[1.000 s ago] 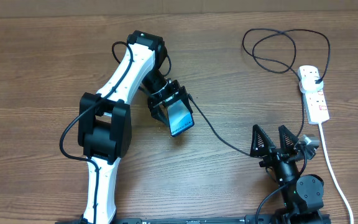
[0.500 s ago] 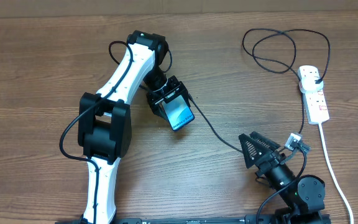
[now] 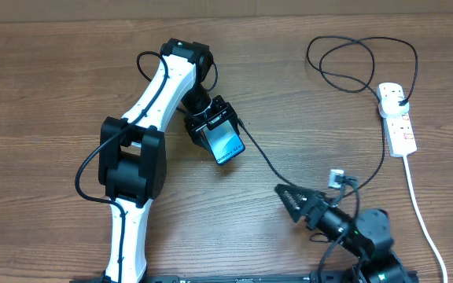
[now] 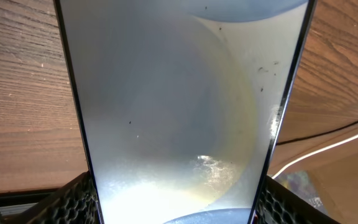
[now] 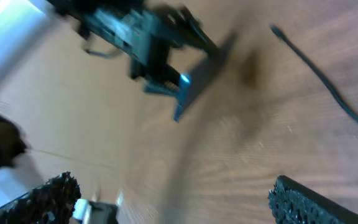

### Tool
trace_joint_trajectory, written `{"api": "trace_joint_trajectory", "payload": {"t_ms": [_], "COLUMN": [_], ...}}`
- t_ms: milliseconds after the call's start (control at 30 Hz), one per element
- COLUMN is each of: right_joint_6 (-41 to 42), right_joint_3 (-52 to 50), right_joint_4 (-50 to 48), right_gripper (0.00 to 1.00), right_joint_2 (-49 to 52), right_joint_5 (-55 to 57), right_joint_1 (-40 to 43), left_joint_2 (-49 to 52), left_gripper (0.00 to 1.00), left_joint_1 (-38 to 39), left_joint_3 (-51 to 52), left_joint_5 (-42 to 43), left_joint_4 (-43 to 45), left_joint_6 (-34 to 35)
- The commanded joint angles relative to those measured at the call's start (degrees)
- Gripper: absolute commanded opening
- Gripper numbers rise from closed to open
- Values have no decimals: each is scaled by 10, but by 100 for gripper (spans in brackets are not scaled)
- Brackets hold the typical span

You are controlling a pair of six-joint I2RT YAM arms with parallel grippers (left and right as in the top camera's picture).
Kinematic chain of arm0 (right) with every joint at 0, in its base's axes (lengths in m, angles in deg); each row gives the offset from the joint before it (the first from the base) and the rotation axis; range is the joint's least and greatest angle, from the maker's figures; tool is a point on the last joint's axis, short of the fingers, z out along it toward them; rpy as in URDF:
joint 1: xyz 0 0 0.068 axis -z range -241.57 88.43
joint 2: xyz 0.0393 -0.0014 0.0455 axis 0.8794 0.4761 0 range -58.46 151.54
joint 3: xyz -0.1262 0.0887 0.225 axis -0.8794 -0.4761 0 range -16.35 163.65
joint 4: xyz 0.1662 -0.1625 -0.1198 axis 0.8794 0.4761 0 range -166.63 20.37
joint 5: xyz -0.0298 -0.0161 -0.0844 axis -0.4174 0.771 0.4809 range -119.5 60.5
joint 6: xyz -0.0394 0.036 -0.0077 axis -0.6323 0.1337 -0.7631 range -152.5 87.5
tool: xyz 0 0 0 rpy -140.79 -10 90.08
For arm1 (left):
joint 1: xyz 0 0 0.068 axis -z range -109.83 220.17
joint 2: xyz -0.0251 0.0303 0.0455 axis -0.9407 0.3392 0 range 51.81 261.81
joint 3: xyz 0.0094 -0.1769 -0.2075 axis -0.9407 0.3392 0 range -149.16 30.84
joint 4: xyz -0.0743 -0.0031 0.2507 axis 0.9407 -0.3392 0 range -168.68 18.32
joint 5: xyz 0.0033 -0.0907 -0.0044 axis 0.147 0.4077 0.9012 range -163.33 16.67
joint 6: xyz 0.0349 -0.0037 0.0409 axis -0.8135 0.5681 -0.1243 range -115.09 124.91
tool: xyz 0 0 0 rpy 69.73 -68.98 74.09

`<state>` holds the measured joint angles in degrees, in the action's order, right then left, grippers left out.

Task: Plug charger to phone and switch on socket
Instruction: 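Move the right gripper toward the phone held by the left gripper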

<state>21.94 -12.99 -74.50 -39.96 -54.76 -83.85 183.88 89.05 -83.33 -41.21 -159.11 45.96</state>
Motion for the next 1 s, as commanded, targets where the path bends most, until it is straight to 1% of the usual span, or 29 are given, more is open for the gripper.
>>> {"api": "trace_joint_trajectory", "payload": {"t_ms": [0,167,400,467,500,567,667,733,767,833,900,967], "right_joint_6": [-34,-35,-33,-14,-3,-2,1,25,35,46,60,73], "right_joint_3": [73,169,291,328,338,349,354,354,354,354,354,354], "right_joint_4": [-10,-12,-28,-30,-30,-39,-65,-83,-94,-111,-131,-149], "right_gripper": [99,100,99,100,99,94,91,88,83,79,73,68], "right_joint_2": [95,290,514,579,597,620,639,650,658,673,686,696], "right_joint_5": [85,137,121,115,114,112,120,138,143,142,135,127], "right_joint_1": [-49,-93,-96,-97,-98,-104,-118,-125,-126,-126,-127,-127], "left_joint_2": [0,0,0,0,0,0,0,0,0,0,0,0], "left_gripper": [4,4,4,4,5,4,4,4,4,5,5,5], "left_joint_1": [-1,-1,-1,-1,-1,-1,-1,-1,-1,-1,-1,-1], "left_joint_3": [-16,-16,-16,-16,-16,-16,-16,-16,-16,-16,-16,-16], "left_joint_5": [3,3,2,2,0,-17,-34,-36,-36,-36,-37,-38], "left_joint_4": [-2,-2,0,5,5,5,6,8,9,9,11,14], "left_joint_6": [10,12,23,29,33,58,81,91,100,109,115,118]}}
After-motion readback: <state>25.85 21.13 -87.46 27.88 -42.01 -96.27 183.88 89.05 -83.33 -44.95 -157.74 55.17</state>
